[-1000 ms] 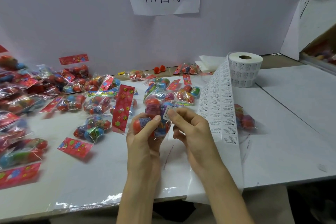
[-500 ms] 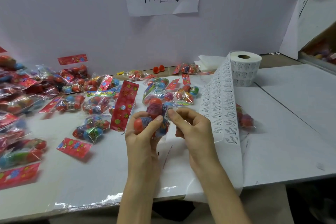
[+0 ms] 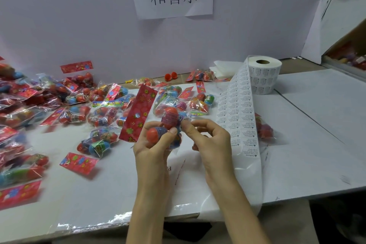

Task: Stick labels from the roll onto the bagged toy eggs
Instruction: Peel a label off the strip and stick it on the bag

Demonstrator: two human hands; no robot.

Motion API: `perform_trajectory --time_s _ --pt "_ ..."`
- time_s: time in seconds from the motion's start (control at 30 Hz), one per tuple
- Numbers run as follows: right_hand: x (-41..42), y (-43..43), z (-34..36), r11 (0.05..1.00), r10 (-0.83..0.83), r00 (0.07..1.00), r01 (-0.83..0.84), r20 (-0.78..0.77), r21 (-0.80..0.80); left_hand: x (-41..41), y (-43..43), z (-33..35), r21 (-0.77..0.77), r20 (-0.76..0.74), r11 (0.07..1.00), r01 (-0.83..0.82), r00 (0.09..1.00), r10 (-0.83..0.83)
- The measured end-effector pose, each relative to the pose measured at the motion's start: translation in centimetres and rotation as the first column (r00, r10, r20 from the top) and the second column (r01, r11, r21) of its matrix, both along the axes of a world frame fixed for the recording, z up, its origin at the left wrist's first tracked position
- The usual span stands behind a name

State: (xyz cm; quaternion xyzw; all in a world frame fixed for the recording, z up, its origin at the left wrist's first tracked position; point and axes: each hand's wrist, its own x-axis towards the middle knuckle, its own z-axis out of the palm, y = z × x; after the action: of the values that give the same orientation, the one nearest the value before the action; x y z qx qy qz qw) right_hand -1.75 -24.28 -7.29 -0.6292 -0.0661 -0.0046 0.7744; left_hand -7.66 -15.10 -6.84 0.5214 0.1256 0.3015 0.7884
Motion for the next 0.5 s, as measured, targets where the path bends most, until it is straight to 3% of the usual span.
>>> perform_trajectory --time_s 0.1,0.23,0.5 --pt "-0.14 0.21 -0.05 0.999 0.048 0.995 -0.048 -0.087 0.009 -0.10 0.00 0.06 -0.117 0.006 0.993 0.026 1.000 -0.025" --pt "-0.29 0.24 0.37 0.980 0.157 0.987 -0.150 -0.047 0.131 -0.09 -0.15 0.27 -0.268 0.000 0.963 0.032 0.999 -0.034" --pt "-0.54 0.17 0.07 0.990 0.140 0.978 -0.142 0.154 0.002 -0.21 -0.71 0.17 -0.114 -0.016 0.993 0.013 1.000 -0.015"
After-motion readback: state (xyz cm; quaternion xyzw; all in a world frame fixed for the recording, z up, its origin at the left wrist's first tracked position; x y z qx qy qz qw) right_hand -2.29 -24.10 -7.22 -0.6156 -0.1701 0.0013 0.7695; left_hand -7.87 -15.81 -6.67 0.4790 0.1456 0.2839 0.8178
